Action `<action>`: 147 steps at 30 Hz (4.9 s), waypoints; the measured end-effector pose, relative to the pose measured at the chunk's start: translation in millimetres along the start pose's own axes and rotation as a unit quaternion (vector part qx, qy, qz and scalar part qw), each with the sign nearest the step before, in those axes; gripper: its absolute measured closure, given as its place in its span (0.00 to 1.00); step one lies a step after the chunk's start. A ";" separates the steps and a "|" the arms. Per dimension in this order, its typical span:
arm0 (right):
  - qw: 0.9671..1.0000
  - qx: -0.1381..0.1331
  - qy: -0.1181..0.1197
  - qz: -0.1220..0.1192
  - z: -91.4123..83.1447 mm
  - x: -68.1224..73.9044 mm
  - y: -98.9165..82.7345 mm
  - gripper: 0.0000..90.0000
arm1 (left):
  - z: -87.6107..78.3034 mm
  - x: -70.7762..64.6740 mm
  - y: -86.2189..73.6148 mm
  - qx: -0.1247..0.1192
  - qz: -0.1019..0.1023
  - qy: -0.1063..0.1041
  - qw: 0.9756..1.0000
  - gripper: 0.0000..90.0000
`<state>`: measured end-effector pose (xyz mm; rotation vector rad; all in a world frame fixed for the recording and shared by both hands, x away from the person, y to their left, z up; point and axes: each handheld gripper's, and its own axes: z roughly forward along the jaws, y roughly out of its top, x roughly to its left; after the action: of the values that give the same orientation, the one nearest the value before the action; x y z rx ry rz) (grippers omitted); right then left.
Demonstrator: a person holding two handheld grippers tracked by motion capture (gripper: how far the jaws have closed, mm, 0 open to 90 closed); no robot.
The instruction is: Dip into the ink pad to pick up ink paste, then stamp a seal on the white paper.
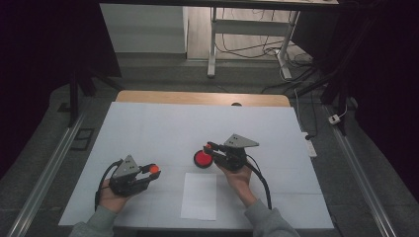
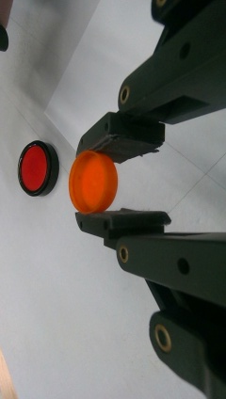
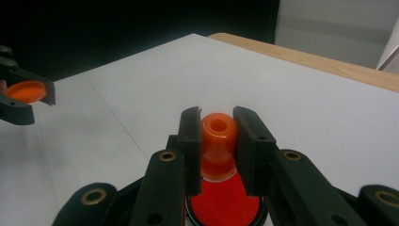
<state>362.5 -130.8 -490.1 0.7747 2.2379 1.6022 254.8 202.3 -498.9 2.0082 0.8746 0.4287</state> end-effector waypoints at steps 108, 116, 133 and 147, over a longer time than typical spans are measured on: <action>0.994 0.058 0.084 -0.034 -38.2 55.6 -33.4 0.81 | 3.6 2.2 -0.2 0.010 -0.001 -0.008 1.000 0.72; 0.992 0.073 0.094 -0.040 -34.8 59.4 -37.2 0.81 | 3.5 2.5 -0.2 0.011 -0.001 -0.009 1.000 0.72; 0.989 0.101 0.099 -0.053 -25.8 63.0 -47.0 0.81 | 4.1 2.5 -0.2 0.011 -0.001 -0.008 1.000 0.72; 0.987 0.119 0.097 -0.058 -20.4 63.7 -52.7 0.81 | 4.4 2.1 -0.3 0.013 0.000 -0.009 1.000 0.72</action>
<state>286.3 -123.1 -527.2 0.5529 2.5948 1.4289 258.8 201.4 -501.6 2.0321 0.8744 0.4010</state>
